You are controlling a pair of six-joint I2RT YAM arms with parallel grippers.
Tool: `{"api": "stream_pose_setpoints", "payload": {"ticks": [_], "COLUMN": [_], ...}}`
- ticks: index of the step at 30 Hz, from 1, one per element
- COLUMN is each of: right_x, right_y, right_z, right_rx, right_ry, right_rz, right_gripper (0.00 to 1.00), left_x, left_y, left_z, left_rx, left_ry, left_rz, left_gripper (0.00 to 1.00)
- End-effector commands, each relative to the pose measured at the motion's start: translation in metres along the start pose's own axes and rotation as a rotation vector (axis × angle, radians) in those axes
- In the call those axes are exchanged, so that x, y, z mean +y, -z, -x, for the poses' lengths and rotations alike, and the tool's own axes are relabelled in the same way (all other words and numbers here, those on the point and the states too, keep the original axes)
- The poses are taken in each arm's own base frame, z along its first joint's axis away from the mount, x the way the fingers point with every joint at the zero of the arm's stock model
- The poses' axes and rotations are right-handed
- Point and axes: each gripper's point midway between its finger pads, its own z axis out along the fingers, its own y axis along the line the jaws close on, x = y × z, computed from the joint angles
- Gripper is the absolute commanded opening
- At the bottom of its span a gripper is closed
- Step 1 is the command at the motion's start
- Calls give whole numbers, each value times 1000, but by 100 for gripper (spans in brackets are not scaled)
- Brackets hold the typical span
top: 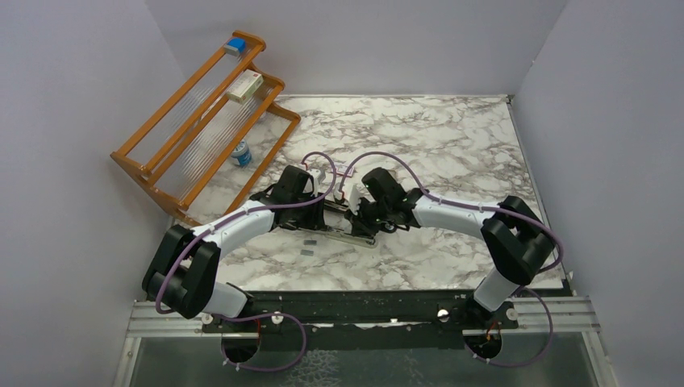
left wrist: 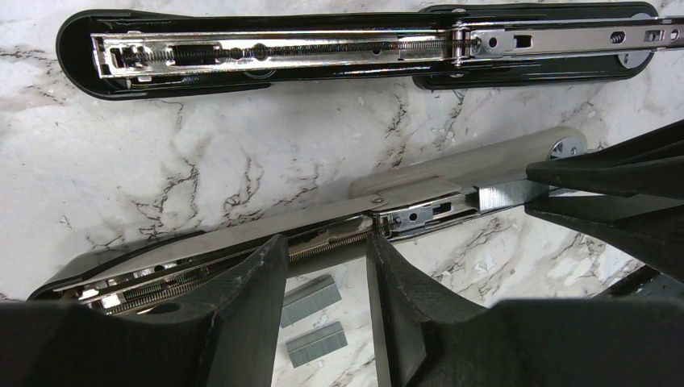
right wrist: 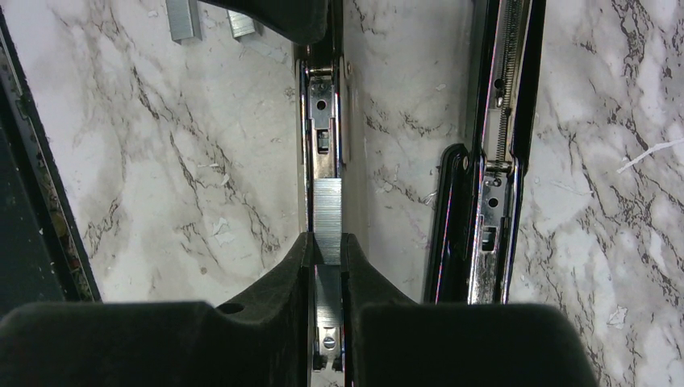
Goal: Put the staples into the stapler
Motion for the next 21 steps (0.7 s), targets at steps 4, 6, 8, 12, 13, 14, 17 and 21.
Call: {"api": "stream_pose_setpoints", "payload": {"ticks": [4,6,8,12,13,14,17,21], "right_x": [5,5,5,5,5,5,5,1], "right_y": [-9,-9,-10,-10,-10,-10,-8,1], "right_z": [-16,-17,-19,-19,-20,-20,-18,-1], "right_rx": [64,68,73,76,79,79,67,-4], "right_ry": [-16,-18,-19,-20,-21,-20,-23,-22], "right_rz": [33,33,34,36,36,35,27,-20], "right_gripper": [3,3,3,3,3,3,3,3], "left_x": [7,7,7,6,7,6,7,6], "left_y": [-2,-2,-2,-2,-2,-2,-2,-2], "left_z": [-6,-5,-6,-6,-6,-6,-6,-5], "left_rx": [35,35,37,36,37,36,37,36], "left_ry": [-10,-11,-10,-11,-10,-11,-10,-11], "left_rz": [35,36,35,34,35,35,35,34], "left_gripper": [44,44,44,44,44,44,44,44]}}
